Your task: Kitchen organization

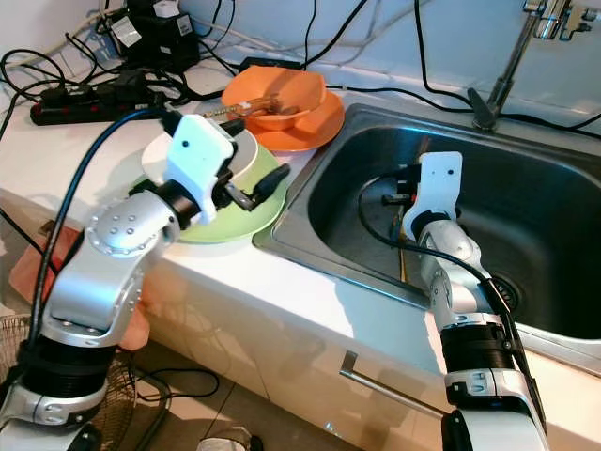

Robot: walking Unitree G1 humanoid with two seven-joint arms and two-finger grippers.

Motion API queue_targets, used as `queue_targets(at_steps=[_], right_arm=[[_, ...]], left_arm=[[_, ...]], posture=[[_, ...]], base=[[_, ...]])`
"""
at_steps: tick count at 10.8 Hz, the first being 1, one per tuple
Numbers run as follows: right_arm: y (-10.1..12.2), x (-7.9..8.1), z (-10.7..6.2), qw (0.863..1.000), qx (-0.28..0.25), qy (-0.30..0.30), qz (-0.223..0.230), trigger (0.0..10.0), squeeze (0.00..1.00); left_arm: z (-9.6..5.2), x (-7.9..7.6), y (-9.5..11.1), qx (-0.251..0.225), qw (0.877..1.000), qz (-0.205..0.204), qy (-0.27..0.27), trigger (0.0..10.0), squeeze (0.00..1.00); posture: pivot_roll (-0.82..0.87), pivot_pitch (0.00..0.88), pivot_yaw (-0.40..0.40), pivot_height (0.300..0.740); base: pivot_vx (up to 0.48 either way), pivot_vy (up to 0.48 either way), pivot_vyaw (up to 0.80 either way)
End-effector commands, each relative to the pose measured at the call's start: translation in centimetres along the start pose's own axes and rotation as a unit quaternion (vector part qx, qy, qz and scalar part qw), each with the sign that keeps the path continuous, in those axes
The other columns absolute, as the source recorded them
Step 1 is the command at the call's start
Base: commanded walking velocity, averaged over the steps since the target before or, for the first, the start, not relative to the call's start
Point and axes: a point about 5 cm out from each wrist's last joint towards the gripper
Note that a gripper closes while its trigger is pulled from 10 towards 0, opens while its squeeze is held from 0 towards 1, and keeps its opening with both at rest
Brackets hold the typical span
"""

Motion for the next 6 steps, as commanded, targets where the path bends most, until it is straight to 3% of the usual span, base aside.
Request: queue_targets(at_steps=[1,6], right_arm=[[0.3,-0.1,0.1,1.000,-0.005,-0.002,-0.003,10.0,1.00],[-0.3,0.3,0.1,1.000,0.004,0.013,0.007,10.0,1.00]], left_arm=[[-0.4,0.9,0.0,0.009,1.000,0.004,0.016,10.0,1.00],[-1.3,3.1,-1.2,0.056,0.997,0.009,0.056,10.0,1.00]], posture=[[0.31,0.034,0.016,0.740],[0.32,0.039,0.019,0.740]], base=[[0.000,0.000,0.00],[0.000,0.000,0.00]])
Point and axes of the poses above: a point about 5 cm out from each wrist's last joint towards the gripper, its own z axis pointing out of the wrist towards the gripper, its own y axis along the axis of the wrist's last joint, x = y × z, and after that the axes turned 13 degrees about z, right-handed
